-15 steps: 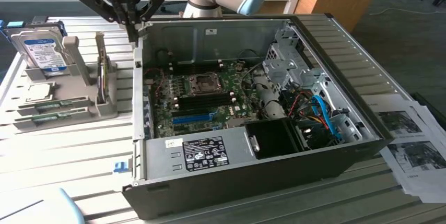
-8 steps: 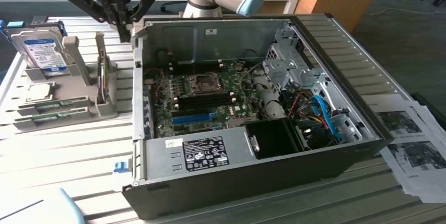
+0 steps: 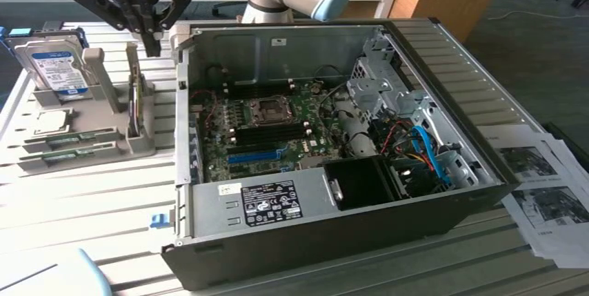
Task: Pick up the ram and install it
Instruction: 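Reach for the ram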
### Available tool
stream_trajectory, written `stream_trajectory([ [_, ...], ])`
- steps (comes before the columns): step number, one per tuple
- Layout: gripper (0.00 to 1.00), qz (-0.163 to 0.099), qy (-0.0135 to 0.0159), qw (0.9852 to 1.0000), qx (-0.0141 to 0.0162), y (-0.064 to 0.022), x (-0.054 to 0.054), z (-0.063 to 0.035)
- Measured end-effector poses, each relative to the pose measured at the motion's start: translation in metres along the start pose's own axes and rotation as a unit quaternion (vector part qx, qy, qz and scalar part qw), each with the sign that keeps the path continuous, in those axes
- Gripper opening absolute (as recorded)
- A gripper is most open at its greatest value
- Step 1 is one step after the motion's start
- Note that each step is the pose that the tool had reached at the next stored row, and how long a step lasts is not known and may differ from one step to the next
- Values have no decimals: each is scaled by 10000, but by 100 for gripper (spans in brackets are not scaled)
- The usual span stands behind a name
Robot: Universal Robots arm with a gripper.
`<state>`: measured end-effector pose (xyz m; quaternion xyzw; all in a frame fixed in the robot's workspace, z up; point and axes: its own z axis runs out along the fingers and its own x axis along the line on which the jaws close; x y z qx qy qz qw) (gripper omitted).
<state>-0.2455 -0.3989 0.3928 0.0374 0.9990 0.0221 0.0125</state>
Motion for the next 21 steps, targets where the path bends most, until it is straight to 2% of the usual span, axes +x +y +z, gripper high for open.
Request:
stream_trajectory([
  [21,9,0,0,10000,0,-31,418,-9],
])
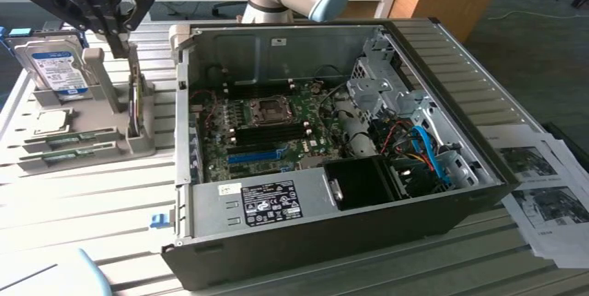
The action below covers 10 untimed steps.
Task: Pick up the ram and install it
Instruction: 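Reach for the ram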
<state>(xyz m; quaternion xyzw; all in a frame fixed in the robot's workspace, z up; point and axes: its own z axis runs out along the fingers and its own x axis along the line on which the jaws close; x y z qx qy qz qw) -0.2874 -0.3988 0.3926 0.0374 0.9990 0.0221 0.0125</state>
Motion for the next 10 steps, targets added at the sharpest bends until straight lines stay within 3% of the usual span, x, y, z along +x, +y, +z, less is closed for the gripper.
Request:
stream_trajectory([
  [10,9,0,0,10000,0,-15,205,-5],
])
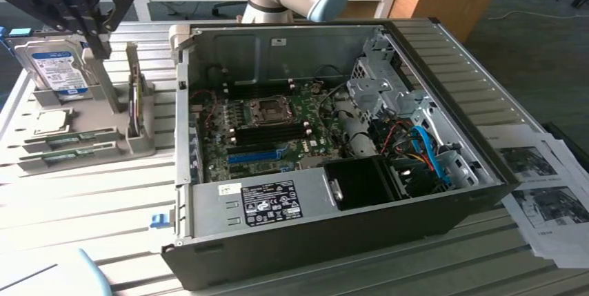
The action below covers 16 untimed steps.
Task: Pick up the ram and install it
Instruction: 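Reach for the ram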
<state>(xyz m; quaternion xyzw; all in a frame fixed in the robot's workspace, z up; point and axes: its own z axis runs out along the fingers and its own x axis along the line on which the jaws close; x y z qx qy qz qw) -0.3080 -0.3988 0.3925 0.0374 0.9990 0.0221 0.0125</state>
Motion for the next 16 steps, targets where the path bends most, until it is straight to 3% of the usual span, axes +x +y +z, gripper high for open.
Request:
stream_trajectory([
  [16,9,0,0,10000,0,-24,323,-7],
])
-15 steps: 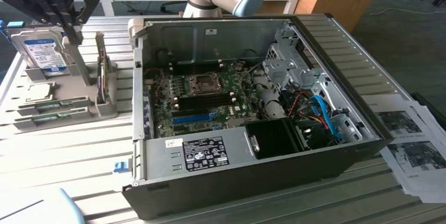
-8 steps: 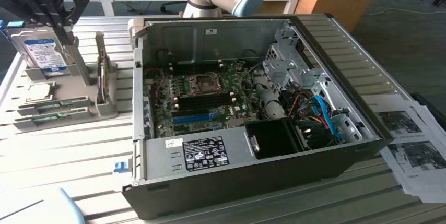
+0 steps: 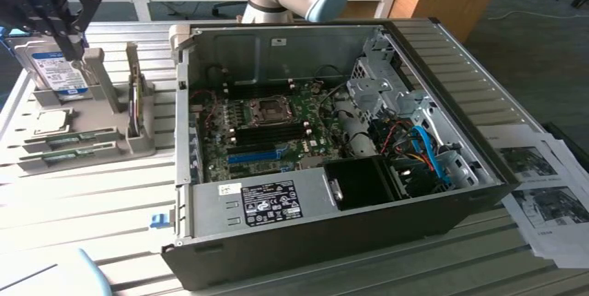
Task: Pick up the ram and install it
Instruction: 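Reach for the ram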
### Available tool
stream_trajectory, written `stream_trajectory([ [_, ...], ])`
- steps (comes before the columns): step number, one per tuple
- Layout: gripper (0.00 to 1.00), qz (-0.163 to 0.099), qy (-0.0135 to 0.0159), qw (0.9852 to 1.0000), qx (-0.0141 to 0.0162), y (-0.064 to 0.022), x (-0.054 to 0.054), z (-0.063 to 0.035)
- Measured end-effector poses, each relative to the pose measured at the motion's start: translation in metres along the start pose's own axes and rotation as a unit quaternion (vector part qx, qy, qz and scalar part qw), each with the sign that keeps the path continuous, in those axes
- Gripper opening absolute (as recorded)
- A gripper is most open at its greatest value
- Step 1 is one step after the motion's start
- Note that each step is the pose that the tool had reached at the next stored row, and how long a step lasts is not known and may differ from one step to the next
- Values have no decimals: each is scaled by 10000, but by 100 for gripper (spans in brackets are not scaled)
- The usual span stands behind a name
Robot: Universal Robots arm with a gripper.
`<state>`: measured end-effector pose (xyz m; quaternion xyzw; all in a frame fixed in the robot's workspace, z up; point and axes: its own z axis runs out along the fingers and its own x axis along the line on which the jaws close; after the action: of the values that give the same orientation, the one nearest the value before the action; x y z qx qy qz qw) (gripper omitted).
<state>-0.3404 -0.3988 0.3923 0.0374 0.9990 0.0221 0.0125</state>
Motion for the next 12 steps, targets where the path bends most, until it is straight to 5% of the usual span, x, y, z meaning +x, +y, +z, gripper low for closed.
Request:
stream_trajectory([
  [12,9,0,0,10000,0,-18,233,-1],
])
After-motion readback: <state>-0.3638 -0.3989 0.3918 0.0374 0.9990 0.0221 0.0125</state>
